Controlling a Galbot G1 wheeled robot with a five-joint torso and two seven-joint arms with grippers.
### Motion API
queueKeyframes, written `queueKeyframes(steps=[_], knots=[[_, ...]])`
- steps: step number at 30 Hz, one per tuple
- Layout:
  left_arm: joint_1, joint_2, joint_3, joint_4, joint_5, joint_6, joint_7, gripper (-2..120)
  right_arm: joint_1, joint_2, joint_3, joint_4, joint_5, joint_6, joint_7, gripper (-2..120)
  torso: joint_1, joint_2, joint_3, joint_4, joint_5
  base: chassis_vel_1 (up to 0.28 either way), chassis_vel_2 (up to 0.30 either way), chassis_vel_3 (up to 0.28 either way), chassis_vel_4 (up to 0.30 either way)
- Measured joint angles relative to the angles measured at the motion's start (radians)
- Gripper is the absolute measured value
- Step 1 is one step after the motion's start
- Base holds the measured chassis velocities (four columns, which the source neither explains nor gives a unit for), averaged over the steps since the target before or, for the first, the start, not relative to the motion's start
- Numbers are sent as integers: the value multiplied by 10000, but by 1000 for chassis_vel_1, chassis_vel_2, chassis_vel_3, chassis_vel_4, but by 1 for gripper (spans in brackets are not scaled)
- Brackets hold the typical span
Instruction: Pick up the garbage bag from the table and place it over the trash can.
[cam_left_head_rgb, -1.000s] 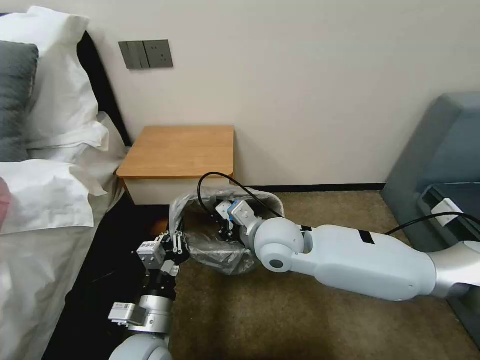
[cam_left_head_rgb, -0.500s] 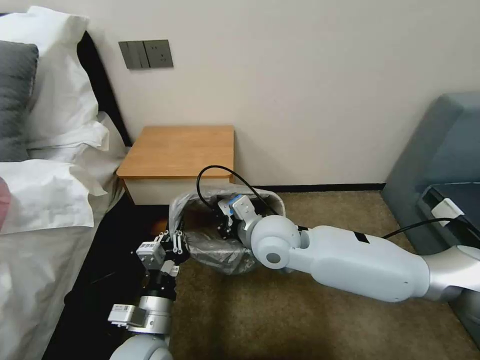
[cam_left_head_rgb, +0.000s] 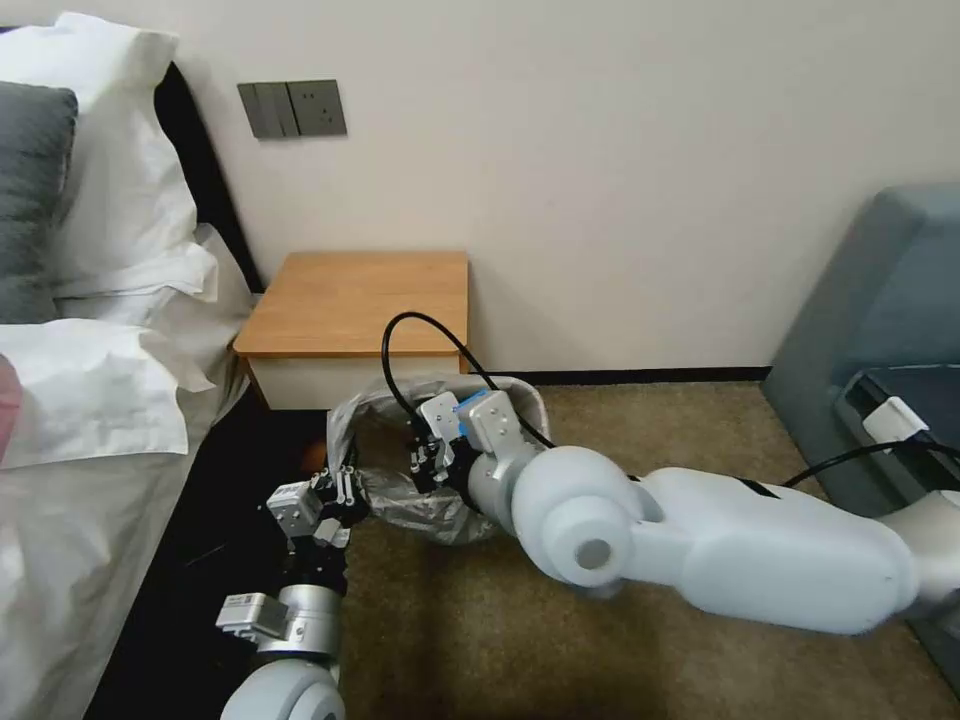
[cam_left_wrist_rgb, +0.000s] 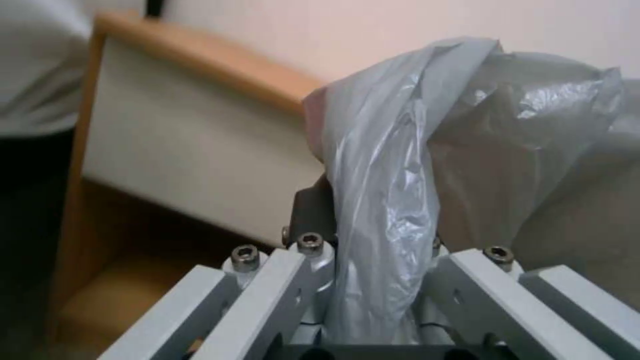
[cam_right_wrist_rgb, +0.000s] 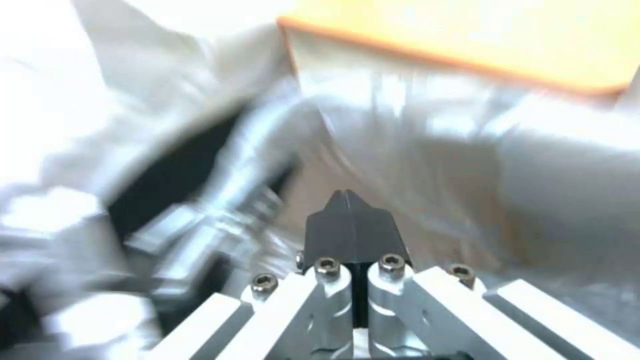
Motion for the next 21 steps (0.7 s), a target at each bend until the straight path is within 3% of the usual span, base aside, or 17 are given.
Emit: queueKeyframes(steps=[3, 5, 6, 8, 10, 11, 13, 15, 17, 19, 20, 21], knots=[[52, 72, 64, -153, -247, 371, -374, 8, -544, -667, 780, 572, -271, 233, -409, 4, 0, 1, 0, 1, -1, 0, 0, 0, 0], [181, 314, 118, -528, -619, 1024, -965, 8, -2081, -2085, 1541, 1200, -2204, 938, -1511, 14, 0, 2, -1, -6, 8, 0, 0, 0, 0], [181, 314, 118, -528, -619, 1024, -965, 8, -2081, -2085, 1541, 1200, -2204, 938, -1511, 14, 0, 2, -1, -6, 8, 0, 0, 0, 0], [253, 549, 180, -689, -904, 1532, -1440, 8, -3708, -3050, 2133, 1385, -4743, 1691, -2247, 24, 0, 2, -2, -8, 2, 0, 0, 0, 0], [308, 729, 256, -824, -1166, 2068, -1769, 8, -5640, -3276, 3457, 1451, -6611, 2091, -2696, 32, 0, 3, -1, -3, 0, 0, 0, 0, 0], [308, 729, 256, -824, -1166, 2068, -1769, 8, -5640, -3276, 3457, 1451, -6611, 2091, -2696, 32, 0, 3, -1, -3, 0, 0, 0, 0, 0], [380, 965, 450, -926, -1425, 2518, -2063, 8, -7813, -2936, 5169, 1400, -8286, 2363, -3091, 40, 0, 2, -1, -4, 7, 0, 0, 0, 0], [398, 1028, 529, -928, -1456, 2607, -2138, 8, -8368, -2756, 5620, 1347, -8674, 2470, -3214, 43, 0, 3, -1, -2, 3, 0, 0, 0, 0], [374, 1294, 886, -733, -1478, 2782, -2332, 8, -10416, -1999, 7214, 1007, -10404, 3012, -3947, 55, -1, 2, -1, -4, 5, 0, 0, 0, 0], [272, 1437, 1157, -419, -1448, 2836, -2407, 8, -11516, -1384, 8032, 633, -11565, 3599, -4491, 65, -1, 2, -1, -7, 0, 0, 0, 0, 0], [93, 1479, 1413, -60, -1437, 2876, -2480, 8, -11894, -766, 8381, 298, -12110, 3921, -4716, 78, -1, 2, 0, 0, 0, 0, 0, 0, 0], [42, 1483, 1466, 14, -1435, 2882, -2489, 8, -11906, -671, 8400, 255, -12130, 3932, -4721, 80, -1, 2, 0, 1, 0, 0, 0, 0, 0]])
